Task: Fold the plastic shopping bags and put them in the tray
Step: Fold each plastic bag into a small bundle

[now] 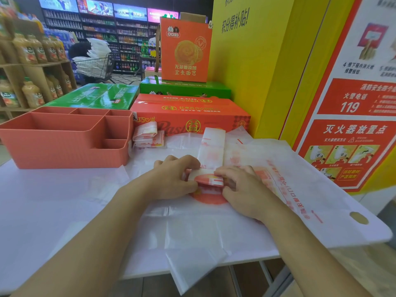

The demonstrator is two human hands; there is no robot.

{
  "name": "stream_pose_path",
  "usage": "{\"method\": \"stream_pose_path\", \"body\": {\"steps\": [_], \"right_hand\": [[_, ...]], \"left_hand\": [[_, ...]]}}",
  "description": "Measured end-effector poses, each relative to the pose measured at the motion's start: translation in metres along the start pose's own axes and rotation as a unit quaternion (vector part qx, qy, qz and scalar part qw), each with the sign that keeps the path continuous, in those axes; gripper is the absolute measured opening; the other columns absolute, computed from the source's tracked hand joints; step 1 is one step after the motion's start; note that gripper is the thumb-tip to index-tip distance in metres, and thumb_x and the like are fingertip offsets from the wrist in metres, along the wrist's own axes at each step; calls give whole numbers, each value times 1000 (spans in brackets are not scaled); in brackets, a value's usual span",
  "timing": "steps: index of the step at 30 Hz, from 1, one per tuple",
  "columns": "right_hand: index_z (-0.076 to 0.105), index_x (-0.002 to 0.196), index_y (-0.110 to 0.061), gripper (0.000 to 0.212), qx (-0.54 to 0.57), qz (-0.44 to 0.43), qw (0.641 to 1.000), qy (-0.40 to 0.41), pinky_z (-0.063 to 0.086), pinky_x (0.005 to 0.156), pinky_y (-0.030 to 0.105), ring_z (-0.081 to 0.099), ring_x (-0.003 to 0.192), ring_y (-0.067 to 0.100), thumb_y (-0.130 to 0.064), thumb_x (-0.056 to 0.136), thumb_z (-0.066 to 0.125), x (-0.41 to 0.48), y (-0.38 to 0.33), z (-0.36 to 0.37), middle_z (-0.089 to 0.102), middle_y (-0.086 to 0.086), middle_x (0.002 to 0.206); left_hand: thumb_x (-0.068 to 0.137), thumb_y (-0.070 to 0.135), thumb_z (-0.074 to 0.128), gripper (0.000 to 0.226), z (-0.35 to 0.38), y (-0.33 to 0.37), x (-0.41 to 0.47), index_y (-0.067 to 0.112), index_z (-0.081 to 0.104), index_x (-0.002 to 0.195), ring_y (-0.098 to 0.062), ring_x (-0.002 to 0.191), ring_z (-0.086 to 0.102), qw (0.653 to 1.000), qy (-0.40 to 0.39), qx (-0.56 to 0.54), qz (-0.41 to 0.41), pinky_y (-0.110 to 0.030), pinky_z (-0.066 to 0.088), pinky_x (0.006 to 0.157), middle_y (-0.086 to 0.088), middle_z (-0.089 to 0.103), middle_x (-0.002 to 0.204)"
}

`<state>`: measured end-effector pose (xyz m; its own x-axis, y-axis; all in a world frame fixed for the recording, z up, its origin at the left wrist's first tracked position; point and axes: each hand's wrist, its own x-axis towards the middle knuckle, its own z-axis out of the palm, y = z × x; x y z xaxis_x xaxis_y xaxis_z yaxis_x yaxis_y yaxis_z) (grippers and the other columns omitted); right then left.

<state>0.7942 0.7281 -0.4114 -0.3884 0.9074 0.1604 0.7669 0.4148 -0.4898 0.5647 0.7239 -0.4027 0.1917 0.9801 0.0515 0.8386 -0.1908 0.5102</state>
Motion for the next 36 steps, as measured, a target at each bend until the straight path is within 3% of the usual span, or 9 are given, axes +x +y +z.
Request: {"method": "stream_pose_path", "body": {"steps": [3, 6, 9, 12, 17, 21, 26, 32, 36], "right_hand": [[54, 137, -39, 51, 9, 6, 1000, 0, 36, 112, 41, 39, 126, 18, -18, 92, 57, 0, -2, -3, 38, -32, 99], [65, 119, -43, 31, 51, -5, 998, 48, 45, 102, 40, 47, 118, 16, -27, 93, 60, 2, 2, 2, 54, -23, 96], [68, 102, -41, 15, 109, 8, 991, 74, 54, 84, 40, 61, 98, 17, -42, 93, 57, 6, 5, 5, 66, -2, 95], [66, 91, -25, 17, 114, 6, 989, 91, 55, 75, 43, 65, 81, 24, -36, 100, 58, 7, 6, 4, 69, 3, 83], [64, 97, -23, 17, 137, 21, 985, 108, 55, 74, 38, 67, 80, 16, -36, 103, 54, 5, 5, 2, 73, -4, 84], [60, 107, -31, 7, 154, 33, 981, 112, 55, 80, 35, 68, 86, 5, -32, 101, 57, 6, 5, 4, 74, -14, 88], [43, 127, -29, 35, 146, 53, 979, 134, 50, 77, 28, 66, 87, 5, -28, 98, 63, 6, 1, 5, 73, -7, 81], [39, 138, -38, 52, 109, 34, 987, 109, 50, 78, 33, 60, 83, 12, -24, 95, 64, 5, 1, 6, 63, -6, 79], [42, 147, -38, 55, 42, 17, 995, 90, 47, 90, 37, 52, 99, 18, -27, 96, 60, 7, 0, 6, 57, -11, 89]], "left_hand": [[82, 41, 55, 39, -1, 6, 0, 41, 52, 121, -11, 114, 43, 999, 39, -15, 12, -31, 27, 96, 26, 56, 108], [90, 28, 57, 24, -2, 4, 0, 37, 56, 113, -10, 110, 51, 998, 62, -28, 16, -39, 37, 103, 26, 62, 107], [95, 34, 58, 11, -1, 1, 2, 36, 59, 106, -8, 99, 57, 997, 70, -27, 14, -44, 39, 103, 21, 65, 103], [95, 43, 59, 11, 0, 0, 4, 34, 62, 101, -6, 92, 59, 996, 78, -32, 24, -45, 41, 100, 19, 67, 98], [92, 47, 63, 18, 4, -4, 7, 39, 57, 78, -6, 82, 62, 993, 98, -68, 20, -38, 51, 84, 19, 68, 79], [92, 47, 65, 14, 4, -1, 7, 35, 58, 87, -1, 79, 65, 989, 111, -102, -6, -30, 51, 76, 19, 72, 78], [94, 46, 62, 16, 5, 5, 7, 30, 59, 91, -6, 80, 64, 989, 124, -82, -19, -29, 48, 71, 12, 70, 79], [94, 42, 61, 19, 10, 10, 9, 24, 65, 87, -17, 86, 62, 988, 149, -30, -31, -36, 47, 83, 11, 66, 78], [94, 44, 60, 22, 15, 9, 10, 23, 64, 90, -20, 89, 61, 989, 143, 30, -36, -39, 45, 88, 9, 64, 84]]}}
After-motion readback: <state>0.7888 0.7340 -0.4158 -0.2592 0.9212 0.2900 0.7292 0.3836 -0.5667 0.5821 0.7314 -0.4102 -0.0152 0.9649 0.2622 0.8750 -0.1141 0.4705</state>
